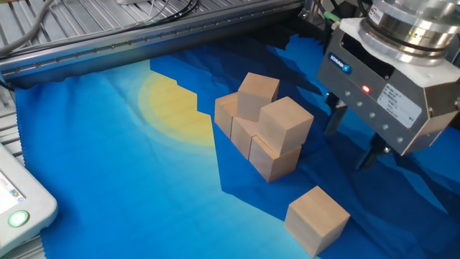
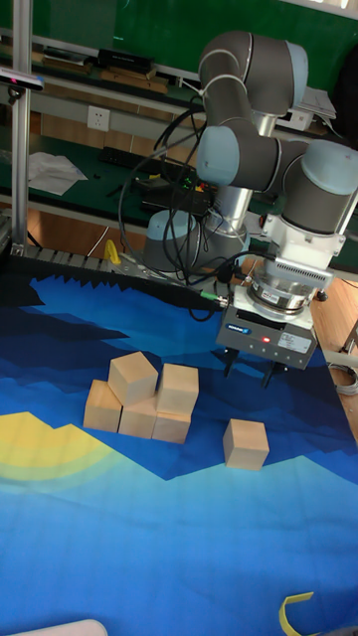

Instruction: Stack the blocks into a pyramid shape

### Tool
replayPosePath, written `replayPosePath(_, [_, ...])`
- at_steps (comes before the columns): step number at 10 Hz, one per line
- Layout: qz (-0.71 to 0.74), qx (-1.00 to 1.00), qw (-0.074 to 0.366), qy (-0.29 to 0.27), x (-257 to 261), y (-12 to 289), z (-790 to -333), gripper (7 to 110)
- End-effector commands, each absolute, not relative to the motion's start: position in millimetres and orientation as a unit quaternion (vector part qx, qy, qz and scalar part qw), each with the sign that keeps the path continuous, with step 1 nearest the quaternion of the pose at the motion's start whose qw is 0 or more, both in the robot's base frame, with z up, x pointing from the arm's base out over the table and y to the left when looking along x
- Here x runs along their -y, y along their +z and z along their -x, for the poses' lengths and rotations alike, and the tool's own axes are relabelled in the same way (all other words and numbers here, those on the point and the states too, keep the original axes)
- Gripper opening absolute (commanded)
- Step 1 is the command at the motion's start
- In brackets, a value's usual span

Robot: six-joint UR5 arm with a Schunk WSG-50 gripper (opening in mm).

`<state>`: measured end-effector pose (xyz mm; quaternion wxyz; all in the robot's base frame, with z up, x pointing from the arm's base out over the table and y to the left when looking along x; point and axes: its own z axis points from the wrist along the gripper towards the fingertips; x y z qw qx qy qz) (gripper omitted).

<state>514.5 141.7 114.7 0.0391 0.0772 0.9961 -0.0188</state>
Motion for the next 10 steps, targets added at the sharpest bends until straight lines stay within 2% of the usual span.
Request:
replayPosePath(1, [-0.065,-0.998,0.012,-0.008,-147.9,114.9,-501.8,7])
replayPosePath(4, [-0.066,-0.998,0.015,0.005,-154.0,114.9,-503.8,7])
replayPosePath(7, [-0.073,-0.997,0.025,0.004,-150.4,104.8,-561.9,7])
replayPosePath(10, [-0.070,-0.997,0.028,0.006,-150.0,117.9,-616.8,7])
